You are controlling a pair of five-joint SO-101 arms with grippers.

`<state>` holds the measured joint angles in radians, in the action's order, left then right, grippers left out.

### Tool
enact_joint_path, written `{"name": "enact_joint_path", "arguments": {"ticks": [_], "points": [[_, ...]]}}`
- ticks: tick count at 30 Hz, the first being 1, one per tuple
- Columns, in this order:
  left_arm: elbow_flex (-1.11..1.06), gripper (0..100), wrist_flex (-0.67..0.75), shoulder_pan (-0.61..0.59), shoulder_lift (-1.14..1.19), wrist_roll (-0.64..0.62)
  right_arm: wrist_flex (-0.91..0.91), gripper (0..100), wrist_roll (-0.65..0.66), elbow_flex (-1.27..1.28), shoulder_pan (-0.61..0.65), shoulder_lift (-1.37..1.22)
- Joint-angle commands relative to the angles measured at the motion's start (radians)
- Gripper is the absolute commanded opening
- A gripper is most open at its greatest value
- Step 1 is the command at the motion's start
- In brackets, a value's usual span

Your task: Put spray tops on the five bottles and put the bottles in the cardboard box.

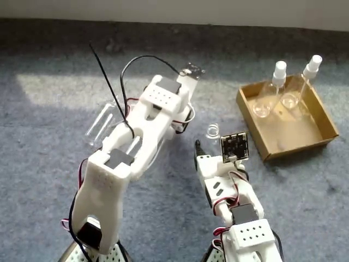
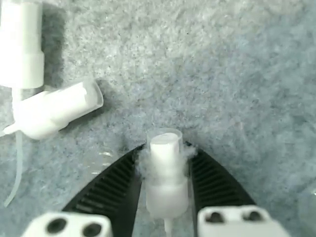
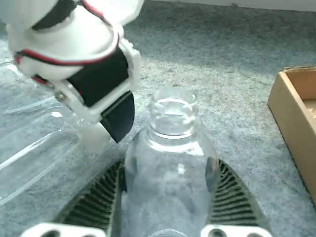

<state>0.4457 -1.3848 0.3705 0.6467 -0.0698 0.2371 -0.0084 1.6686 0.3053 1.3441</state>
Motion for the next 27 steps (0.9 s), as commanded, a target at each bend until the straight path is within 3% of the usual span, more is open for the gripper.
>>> {"name": "enact_joint_path", "arguments": {"ticks": [1, 6, 13, 17, 20, 27], "points": [[0.24, 4, -0.201, 0.012, -0.019, -0.009, -0.027, 11.5, -0.005, 0.01, 0.013, 0.012], [0.475, 4, -0.341, 0.01, -0.018, -0.009, -0.027, 11.5, -0.005, 0.007, 0.015, 0.012], [0.743, 0, -0.364, 0.01, -0.019, -0.009, -0.03, 11.5, -0.005, 0.007, 0.016, 0.012], [0.863, 0, -0.367, 0.01, -0.025, -0.009, -0.2, 11.5, -0.005, 0.013, 0.016, 0.012], [0.901, 0, -0.368, 0.015, -0.082, -0.009, -0.297, 11.3, -0.005, 0.039, 0.016, 0.01], [0.905, 0, -0.367, 0.018, -0.282, -0.011, -0.311, 11.3, -0.005, 0.085, 0.039, 0.01]]}}
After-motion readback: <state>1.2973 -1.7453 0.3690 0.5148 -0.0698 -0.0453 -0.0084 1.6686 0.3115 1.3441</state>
